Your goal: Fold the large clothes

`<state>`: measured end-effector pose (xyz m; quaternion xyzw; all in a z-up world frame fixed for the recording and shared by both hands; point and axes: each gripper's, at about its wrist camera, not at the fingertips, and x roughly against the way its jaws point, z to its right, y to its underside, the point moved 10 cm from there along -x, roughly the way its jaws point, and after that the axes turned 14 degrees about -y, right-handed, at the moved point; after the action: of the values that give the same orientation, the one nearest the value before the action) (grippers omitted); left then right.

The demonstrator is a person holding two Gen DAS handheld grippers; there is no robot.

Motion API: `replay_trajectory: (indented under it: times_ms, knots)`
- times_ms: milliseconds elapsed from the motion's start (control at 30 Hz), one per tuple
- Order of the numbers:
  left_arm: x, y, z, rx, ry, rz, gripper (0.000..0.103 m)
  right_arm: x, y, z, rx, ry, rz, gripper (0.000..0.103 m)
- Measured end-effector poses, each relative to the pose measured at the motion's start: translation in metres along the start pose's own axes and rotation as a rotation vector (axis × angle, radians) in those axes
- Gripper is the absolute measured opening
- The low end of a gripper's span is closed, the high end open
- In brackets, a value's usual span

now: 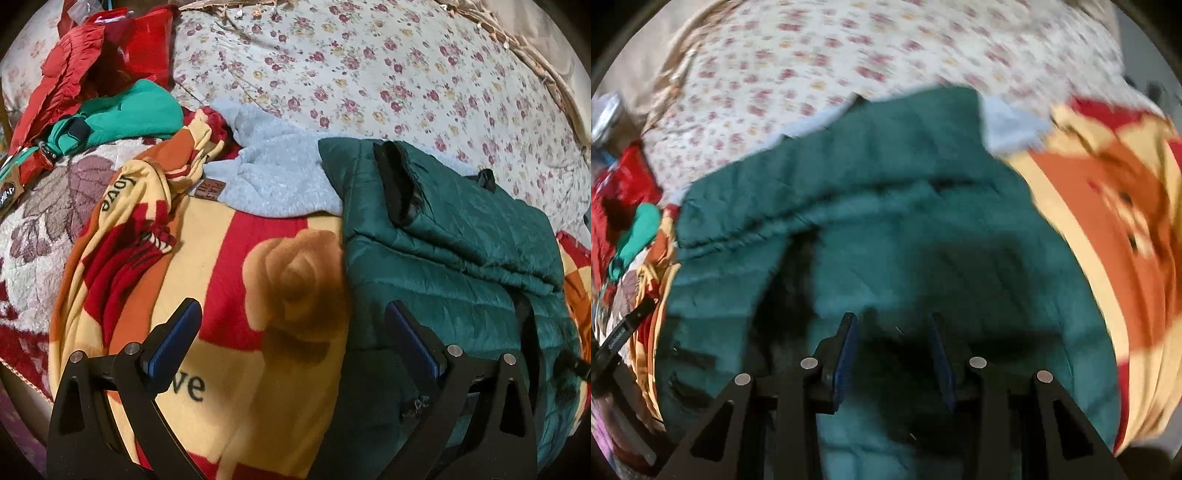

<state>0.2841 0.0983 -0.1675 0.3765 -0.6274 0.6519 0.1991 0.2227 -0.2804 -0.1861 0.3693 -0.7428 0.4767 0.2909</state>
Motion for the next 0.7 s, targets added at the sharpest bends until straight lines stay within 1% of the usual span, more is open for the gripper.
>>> replay_trajectory:
  times_ms: [100, 167, 233, 300, 400, 433, 533, 633, 700]
  knots:
    - [0.006, 0.006, 0.004, -0.006, 0.003, 0.004, 0.100, 0.013, 0.015, 0.012, -0.075, -0.028, 0.055, 0.037]
    - [0.012, 0.010, 0.007, -0.007, -0.008, 0.019, 0.100, 0.017, 0.023, 0.011, -0.077, -0.033, 0.069, 0.037]
    - [0.019, 0.014, 0.008, -0.010, -0.018, 0.026, 0.100, 0.019, 0.027, 0.009, -0.052, -0.035, 0.074, 0.037]
    - [0.029, 0.018, 0.008, -0.013, -0.040, 0.030, 0.100, 0.023, 0.030, 0.007, -0.063, -0.069, 0.087, 0.037]
    - [0.051, 0.020, 0.006, -0.004, -0.038, 0.053, 0.100, 0.028, 0.036, 0.005, -0.099, -0.153, 0.082, 0.037]
    - [0.057, 0.021, 0.005, -0.002, -0.041, 0.060, 0.100, 0.029, 0.037, 0.004, -0.100, -0.162, 0.084, 0.037]
    - [0.075, 0.027, 0.001, -0.012, -0.049, 0.059, 0.100, 0.035, 0.041, 0.004, -0.096, -0.176, 0.095, 0.037]
    - [0.087, 0.042, -0.008, -0.013, -0.075, 0.041, 0.100, 0.043, 0.040, 0.009, -0.113, -0.195, 0.127, 0.037]
    - [0.094, 0.054, -0.015, -0.011, -0.088, 0.037, 0.100, 0.045, 0.041, 0.016, -0.110, -0.175, 0.146, 0.037]
